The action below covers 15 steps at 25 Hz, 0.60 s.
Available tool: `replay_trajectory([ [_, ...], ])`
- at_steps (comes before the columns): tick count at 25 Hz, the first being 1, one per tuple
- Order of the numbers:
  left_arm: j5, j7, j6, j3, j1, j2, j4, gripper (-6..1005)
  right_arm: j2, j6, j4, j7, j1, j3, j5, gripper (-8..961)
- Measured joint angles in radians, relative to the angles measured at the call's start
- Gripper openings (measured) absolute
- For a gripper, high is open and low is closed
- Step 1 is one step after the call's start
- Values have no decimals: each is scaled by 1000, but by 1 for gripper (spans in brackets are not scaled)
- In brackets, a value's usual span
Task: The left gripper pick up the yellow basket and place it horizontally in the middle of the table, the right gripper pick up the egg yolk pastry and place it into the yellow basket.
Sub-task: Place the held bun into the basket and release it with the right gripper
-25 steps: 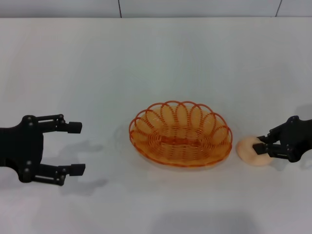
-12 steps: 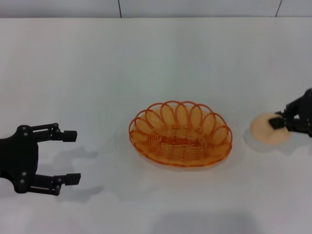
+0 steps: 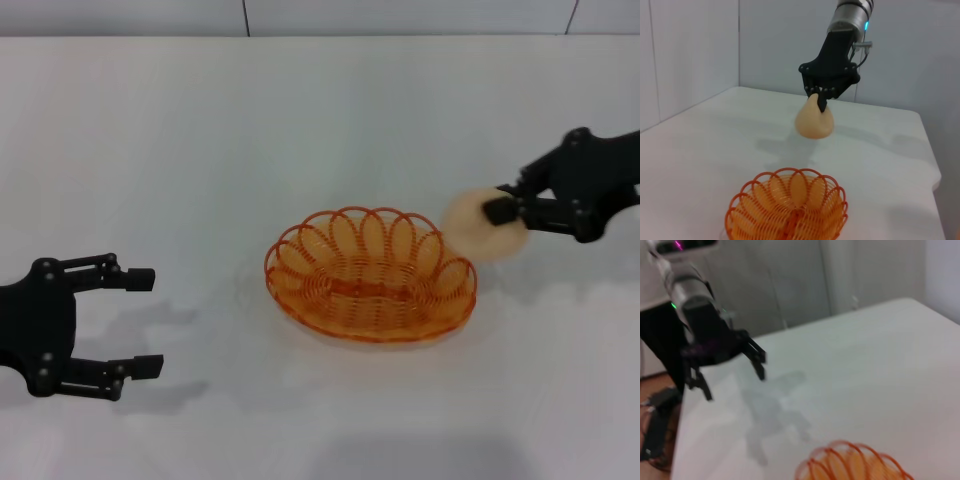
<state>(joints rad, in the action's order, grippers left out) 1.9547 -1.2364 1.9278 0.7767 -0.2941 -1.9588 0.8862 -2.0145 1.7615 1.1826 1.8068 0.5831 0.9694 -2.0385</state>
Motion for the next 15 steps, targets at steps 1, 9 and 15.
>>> replay_trajectory([
  [1, 0, 0, 0, -2, 1, 0, 1, 880, 0, -13, -10, 0, 1, 22, 24, 59],
  [9, 11, 0, -1, -13, 7, -1, 16, 880, -7, -228, -84, -70, -32, 261, 202, 59],
  [15, 13, -3, -1, -13, 5, -4, 22, 880, -9, -352, -158, -124, -37, 386, 261, 55],
])
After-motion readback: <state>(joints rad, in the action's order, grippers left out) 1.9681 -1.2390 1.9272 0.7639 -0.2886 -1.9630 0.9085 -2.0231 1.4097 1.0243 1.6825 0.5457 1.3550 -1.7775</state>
